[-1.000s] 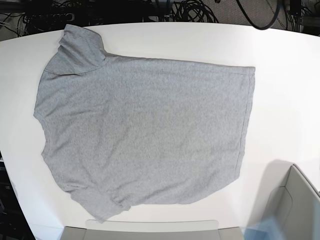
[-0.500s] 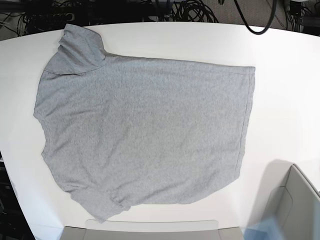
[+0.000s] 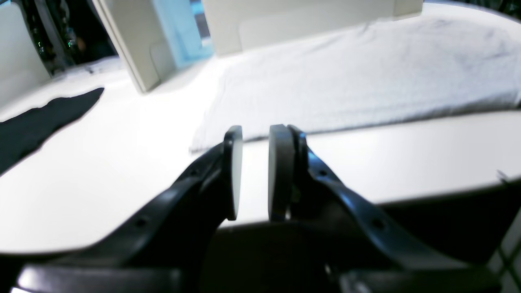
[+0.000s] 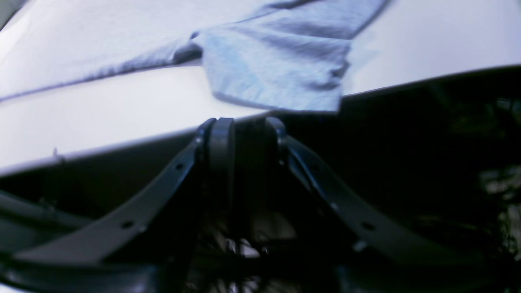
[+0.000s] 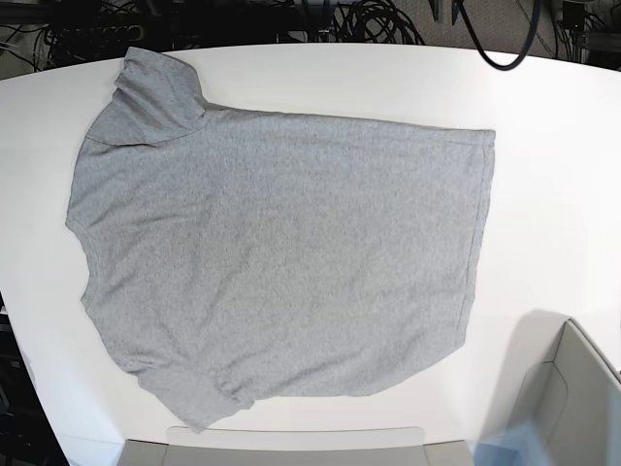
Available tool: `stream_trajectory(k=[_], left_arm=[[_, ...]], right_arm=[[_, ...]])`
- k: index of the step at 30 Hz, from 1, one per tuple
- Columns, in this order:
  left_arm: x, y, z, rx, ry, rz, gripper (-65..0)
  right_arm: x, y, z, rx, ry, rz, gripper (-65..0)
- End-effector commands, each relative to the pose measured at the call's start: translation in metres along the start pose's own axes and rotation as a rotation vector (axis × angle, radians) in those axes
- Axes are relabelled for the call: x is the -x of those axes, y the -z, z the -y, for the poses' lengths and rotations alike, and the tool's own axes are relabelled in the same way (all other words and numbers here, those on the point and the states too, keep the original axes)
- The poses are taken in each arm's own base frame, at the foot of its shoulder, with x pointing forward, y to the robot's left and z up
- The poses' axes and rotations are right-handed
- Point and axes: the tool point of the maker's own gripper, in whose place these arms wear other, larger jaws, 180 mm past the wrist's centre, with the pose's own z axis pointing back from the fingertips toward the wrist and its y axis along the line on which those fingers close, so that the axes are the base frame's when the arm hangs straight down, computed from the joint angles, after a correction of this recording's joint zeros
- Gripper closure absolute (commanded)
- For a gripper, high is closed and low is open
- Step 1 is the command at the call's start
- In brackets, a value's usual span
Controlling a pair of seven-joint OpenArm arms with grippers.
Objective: Fold the T-shirt properly
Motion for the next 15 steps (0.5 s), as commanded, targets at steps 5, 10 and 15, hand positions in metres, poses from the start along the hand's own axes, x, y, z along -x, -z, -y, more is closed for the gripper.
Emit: stream_trajectory(k=[5, 10, 15], left_arm=[[-0.009, 0.015, -0.004, -0.007, 0.000, -0.034, -13.0], [-0.011, 0.021, -0.003, -0.006, -0.005, -0.045, -13.0], [-0.010, 0.022, -0.004, -0.008, 0.000, -0.043, -13.0]], right_arm=[[-0.043, 0.008, 0.007, -0.008, 0.151, -0.037, -24.2], [-0.051, 0.033, 0.040, 0.001, 0.157, -0.120, -26.9], [-0.054, 0.058, 0.073, 0.080, 0.210, -0.141, -26.8]])
